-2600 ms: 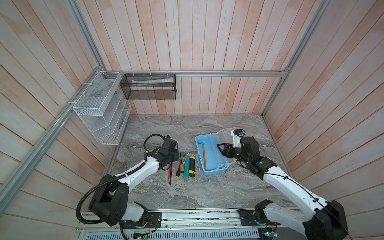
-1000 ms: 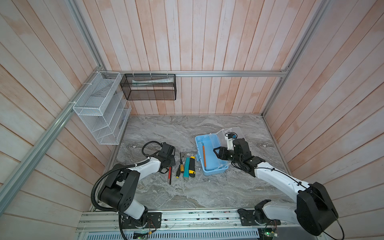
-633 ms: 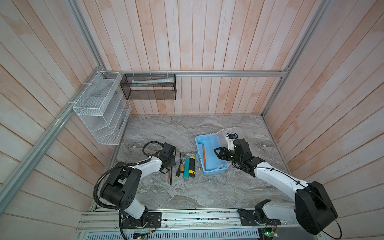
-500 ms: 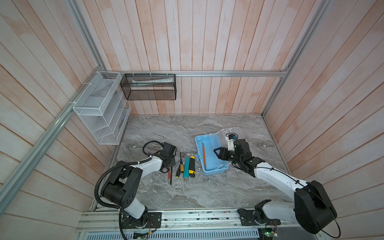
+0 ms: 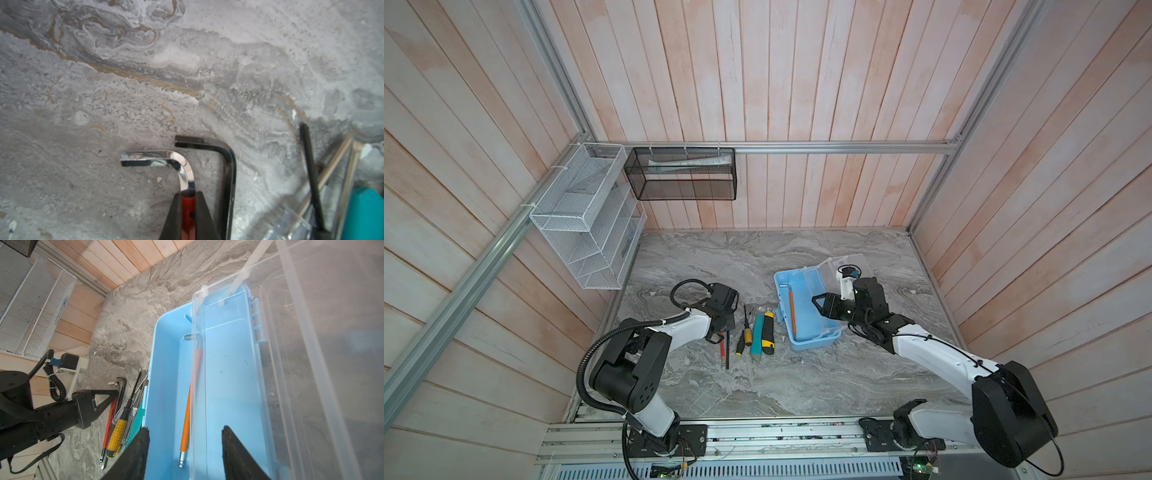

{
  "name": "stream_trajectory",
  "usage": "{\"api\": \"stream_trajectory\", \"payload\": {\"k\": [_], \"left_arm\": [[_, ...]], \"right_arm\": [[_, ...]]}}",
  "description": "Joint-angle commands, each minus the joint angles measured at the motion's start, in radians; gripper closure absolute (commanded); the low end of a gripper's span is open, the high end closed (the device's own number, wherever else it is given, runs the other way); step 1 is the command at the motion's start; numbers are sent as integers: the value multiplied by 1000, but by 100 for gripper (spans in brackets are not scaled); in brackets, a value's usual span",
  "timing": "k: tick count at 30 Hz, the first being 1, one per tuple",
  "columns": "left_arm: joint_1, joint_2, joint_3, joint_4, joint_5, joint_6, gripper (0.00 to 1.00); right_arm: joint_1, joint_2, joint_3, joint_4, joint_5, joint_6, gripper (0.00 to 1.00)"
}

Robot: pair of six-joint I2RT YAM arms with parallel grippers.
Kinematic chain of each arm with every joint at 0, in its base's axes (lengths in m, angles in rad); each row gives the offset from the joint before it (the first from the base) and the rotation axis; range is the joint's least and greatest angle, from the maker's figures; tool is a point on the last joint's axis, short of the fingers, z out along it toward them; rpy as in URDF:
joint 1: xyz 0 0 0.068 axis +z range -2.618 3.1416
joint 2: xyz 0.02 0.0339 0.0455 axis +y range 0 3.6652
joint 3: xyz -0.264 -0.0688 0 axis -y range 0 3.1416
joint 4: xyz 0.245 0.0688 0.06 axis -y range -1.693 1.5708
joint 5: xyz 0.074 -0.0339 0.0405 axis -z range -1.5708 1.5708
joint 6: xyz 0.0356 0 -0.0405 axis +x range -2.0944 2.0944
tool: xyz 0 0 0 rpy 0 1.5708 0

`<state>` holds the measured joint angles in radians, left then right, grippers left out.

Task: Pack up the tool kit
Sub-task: 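Grasp the red-handled hex key with the left gripper, then lift the red-handled hex key with left gripper toward the blue box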

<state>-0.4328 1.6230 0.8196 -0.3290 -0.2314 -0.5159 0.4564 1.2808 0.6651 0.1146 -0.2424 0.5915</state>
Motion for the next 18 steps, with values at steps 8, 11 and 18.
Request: {"api": "stream_trajectory", "payload": {"k": [8, 11, 18], "left_arm": [[-8, -210, 171, -126, 37, 26, 100], [-41, -241, 207, -56, 125, -31, 100], [-213, -125, 326, 176, 213, -167, 100]], "right_arm": [[-5, -41, -16, 38, -15, 29, 44], [-9, -56, -19, 39, -16, 34, 44], [-47, -117, -12, -5, -4, 14, 44]]}}
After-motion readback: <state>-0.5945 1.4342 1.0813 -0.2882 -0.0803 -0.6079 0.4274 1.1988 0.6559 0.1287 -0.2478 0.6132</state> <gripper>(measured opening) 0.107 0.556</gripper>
